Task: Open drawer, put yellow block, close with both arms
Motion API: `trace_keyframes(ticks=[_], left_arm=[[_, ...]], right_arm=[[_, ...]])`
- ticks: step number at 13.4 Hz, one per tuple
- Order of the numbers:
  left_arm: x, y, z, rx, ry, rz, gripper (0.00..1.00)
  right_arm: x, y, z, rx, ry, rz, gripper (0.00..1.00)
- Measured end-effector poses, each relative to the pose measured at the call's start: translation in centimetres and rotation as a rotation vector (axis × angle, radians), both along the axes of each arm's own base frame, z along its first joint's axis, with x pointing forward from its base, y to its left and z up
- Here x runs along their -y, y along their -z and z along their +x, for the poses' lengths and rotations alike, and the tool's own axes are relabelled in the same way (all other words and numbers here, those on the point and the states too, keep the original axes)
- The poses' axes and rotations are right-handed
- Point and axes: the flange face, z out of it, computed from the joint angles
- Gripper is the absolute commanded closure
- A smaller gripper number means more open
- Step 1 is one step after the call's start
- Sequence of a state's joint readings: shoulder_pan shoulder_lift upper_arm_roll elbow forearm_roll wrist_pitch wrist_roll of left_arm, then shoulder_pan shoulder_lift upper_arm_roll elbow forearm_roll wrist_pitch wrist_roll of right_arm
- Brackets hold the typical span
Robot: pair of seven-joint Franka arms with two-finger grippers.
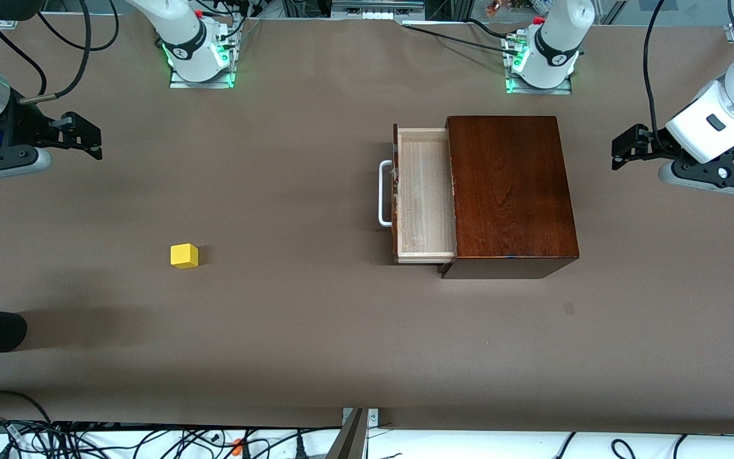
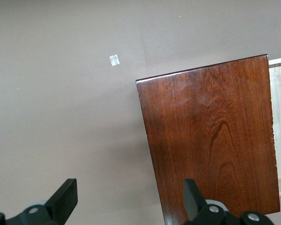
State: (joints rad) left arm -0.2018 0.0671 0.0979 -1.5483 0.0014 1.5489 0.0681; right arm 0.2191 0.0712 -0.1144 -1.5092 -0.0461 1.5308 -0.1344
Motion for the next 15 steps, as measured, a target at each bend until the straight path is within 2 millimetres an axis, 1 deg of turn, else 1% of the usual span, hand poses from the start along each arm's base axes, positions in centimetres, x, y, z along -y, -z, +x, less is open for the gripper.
trace_keyframes(ticks=[3,5,7,11,13,15], left_arm=[[0.5,0.0,-0.1,-0.003,0.008,0.0,0.0],[0.8,0.0,-0.1,-0.004,0.015,0.0,0.0],[0.8,0.0,-0.1,-0.005,0.015,0.0,0.0],[0.8,0.0,-0.2,-0.004,0.015,0.0,0.0],[0.8,0.0,-0.2,-0.004,0.015,-0.001,0.0],[0.8,-0.1,-0.2,-0.003,0.015,-0.001,0.0]], right_arm=[[-0.1,0.4,0.4,0.003,-0.013,-0.015,0.0],[-0.7,2.3,1.3,-0.021,-0.03,-0.051,0.0],[-1.4,5.8,2.7,-0.069,-0.041,-0.068,0.0],[-1.3,12.7,6.0,-0.085,-0.047,-0.079,0.0],[-0.1,16.6,7.1,-0.07,-0.028,-0.062,0.0],[2.0,20.8,7.4,-0.063,0.023,-0.002,0.0]])
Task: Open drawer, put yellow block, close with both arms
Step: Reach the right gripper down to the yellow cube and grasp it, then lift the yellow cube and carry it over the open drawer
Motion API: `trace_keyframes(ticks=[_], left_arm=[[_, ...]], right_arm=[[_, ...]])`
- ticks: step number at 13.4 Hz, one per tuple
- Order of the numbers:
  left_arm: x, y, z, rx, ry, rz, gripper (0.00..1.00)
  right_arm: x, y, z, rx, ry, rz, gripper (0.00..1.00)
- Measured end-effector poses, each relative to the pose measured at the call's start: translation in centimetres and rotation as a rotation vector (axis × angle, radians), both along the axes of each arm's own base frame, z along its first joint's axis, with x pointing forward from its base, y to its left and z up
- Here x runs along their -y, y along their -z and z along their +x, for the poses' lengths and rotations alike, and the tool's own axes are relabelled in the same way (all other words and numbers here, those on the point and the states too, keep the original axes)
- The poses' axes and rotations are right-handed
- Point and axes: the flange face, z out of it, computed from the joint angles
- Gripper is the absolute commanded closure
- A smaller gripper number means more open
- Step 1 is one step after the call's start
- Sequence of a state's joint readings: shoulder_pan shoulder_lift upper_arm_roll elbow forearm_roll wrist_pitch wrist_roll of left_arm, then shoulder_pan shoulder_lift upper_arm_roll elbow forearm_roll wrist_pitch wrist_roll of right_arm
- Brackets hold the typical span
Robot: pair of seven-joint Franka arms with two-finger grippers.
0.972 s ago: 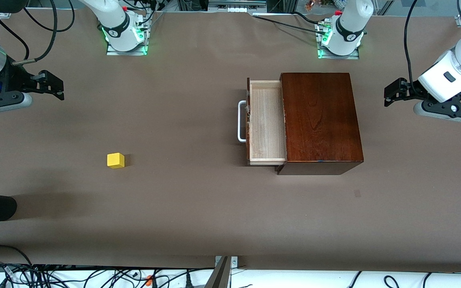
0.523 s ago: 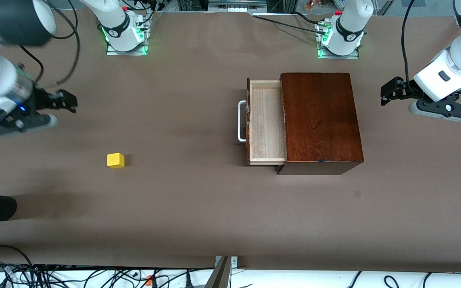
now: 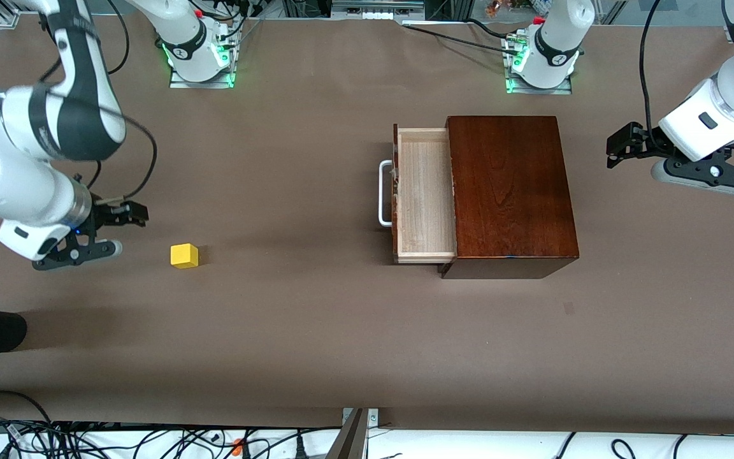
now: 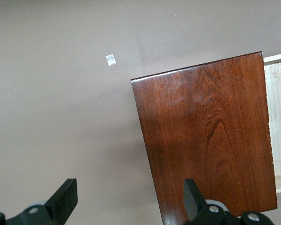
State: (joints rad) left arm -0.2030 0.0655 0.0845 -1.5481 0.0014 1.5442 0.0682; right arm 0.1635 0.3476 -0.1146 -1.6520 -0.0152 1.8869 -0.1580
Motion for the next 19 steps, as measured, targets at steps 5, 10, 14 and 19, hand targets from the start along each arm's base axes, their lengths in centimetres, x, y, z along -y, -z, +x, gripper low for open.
trace_keyframes(ticks=[5,10,14,19], left_arm=[[-0.1,-0.1,0.0,0.002,0.0,0.0,0.0],[-0.5,-0.1,-0.1,-0.006,-0.014,-0.023,0.0],[-0.7,0.0,-0.1,-0.014,-0.016,-0.022,0.0],[-0.7,0.0,-0.2,-0.02,-0.016,-0.022,0.0]], right_arm=[[1.3,9.3,-0.5,0.043,0.069,0.072,0.0],[0.3,15.9,-1.8,0.099,0.076,0.079,0.0],[-0.8,17.8,-1.9,0.126,0.072,0.092,0.01],[-1.2,20.0,-2.1,0.128,0.07,0.092,0.27]])
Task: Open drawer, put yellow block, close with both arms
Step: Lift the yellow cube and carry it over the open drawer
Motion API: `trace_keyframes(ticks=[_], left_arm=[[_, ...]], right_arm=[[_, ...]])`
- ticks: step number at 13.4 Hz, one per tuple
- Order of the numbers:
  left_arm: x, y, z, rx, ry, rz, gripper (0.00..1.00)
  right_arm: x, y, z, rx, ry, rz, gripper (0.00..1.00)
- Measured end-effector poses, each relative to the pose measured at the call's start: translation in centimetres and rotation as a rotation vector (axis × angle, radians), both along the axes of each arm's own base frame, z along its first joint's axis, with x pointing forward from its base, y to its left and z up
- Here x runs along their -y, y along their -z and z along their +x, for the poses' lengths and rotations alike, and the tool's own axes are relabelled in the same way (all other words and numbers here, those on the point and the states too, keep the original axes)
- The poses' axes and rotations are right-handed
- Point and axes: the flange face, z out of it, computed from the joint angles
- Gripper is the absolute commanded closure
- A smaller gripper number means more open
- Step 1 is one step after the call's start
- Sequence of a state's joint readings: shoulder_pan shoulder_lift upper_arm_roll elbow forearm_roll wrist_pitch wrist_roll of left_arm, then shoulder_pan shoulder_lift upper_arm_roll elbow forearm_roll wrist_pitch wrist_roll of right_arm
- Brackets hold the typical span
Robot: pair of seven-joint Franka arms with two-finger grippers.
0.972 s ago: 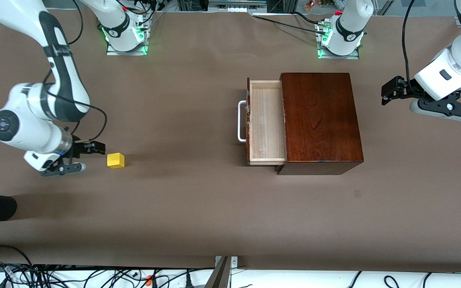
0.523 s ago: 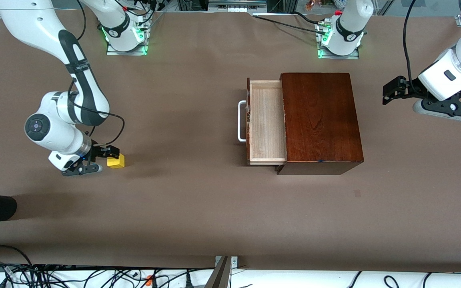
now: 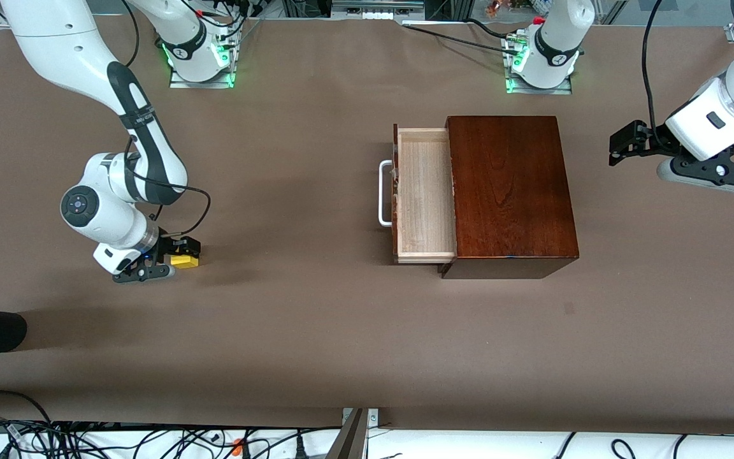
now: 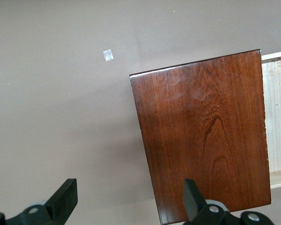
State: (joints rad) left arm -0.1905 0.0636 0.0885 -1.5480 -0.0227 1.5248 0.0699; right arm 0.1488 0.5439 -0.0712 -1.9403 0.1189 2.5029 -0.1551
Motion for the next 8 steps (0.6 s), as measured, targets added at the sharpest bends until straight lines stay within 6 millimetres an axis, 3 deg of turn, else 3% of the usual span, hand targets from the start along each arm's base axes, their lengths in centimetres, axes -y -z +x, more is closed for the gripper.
trace_keyframes(ticks=[4,5,8], left_arm=[[0.01,0.07,-0.11,-0.009,0.001,0.001,0.0],[0.02,0.08,-0.11,-0.01,0.001,0.001,0.0],[0.03,0.08,-0.12,-0.01,0.001,0.001,0.0]], right_arm=[[-0.13,0.26,-0.06,-0.004,0.0,0.001,0.76],[-0.14,0.23,-0.05,-0.003,0.0,0.001,0.83],[-0.35,0.09,0.04,0.001,-0.005,0.003,0.89]])
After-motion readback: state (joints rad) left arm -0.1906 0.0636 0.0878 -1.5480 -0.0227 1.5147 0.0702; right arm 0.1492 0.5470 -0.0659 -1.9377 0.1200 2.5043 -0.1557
